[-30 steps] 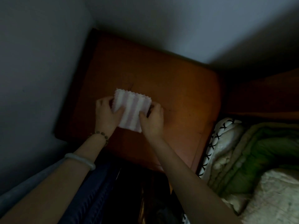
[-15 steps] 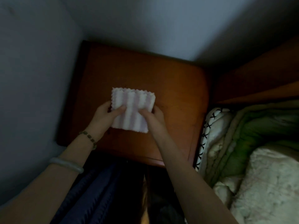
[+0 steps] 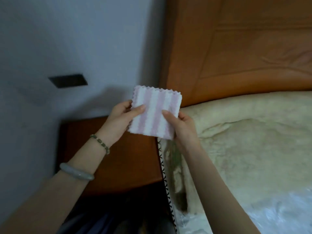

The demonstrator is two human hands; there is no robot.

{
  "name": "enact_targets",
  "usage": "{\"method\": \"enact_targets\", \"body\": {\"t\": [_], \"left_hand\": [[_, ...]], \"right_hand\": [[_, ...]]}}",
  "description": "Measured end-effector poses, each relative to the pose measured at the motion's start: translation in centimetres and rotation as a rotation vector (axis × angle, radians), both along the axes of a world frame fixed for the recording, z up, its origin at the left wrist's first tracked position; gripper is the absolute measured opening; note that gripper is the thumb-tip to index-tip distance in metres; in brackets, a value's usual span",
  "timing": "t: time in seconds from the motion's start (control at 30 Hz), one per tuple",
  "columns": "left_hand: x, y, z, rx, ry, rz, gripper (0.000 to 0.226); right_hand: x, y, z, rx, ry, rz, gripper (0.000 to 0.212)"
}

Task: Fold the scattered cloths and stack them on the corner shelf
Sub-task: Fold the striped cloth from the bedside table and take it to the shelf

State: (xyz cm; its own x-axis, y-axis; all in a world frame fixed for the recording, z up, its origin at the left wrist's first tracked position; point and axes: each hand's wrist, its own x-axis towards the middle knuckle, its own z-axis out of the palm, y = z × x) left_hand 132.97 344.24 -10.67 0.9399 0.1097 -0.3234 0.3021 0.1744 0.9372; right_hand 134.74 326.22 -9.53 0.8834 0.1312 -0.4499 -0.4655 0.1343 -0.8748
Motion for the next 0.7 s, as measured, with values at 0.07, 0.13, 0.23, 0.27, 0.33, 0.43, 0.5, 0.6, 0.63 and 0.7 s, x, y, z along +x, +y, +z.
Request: {"method": "enact_targets", "body": {"t": [0.07,0.13,0.23,0.27,0.33,0.43,0.5,0.6,0.63,0.7], "left_hand": [[0.5,-3.3,4.5,0.008,-0.053,-0.068,0.019],[0.9,-6.7,8.5,0.015,-0.104,-0.139,0.023],[1.3,-12.2,13.7,0.007,-0.17,-0.259,0.025],[1.2,-14.2,15.2,0.003,-0.193,-0.297,0.023],[0.7,-18.6,18.2,-0.002,-0.239,-0.38,0.022],[-0.5,-25.5,21.6,-0.003,-0.313,-0.469,0.022],[-1.8,-29.8,23.6,-0.001,-0.344,-0.533,0.039],[-4.2,-36.3,26.5,-0.063,-0.365,-0.674,0.046],[-4.9,-37.9,27.2,-0.088,-0.369,-0.707,0.036],[-6.9,-42.0,28.7,-0.122,-0.372,-0.814,0.024]], "right_hand": [[-0.8,-3.6,4.5,0.014,-0.058,-0.054,0.032],[-1.7,-7.3,8.2,0.019,-0.129,-0.109,0.034],[-3.2,-12.8,12.4,0.014,-0.226,-0.207,0.032],[-3.9,-14.7,13.9,0.007,-0.258,-0.242,0.03],[-5.5,-18.8,16.5,-0.009,-0.322,-0.306,0.025],[-8.6,-25.2,20.3,-0.087,-0.411,-0.393,0.011],[-10.8,-29.3,22.5,-0.153,-0.433,-0.492,0.024],[-15.2,-34.6,25.4,-0.25,-0.47,-0.659,0.054],[-16.3,-35.9,25.9,-0.259,-0.49,-0.695,0.052],[-19.9,-38.7,27.4,-0.255,-0.523,-0.796,0.04]]}}
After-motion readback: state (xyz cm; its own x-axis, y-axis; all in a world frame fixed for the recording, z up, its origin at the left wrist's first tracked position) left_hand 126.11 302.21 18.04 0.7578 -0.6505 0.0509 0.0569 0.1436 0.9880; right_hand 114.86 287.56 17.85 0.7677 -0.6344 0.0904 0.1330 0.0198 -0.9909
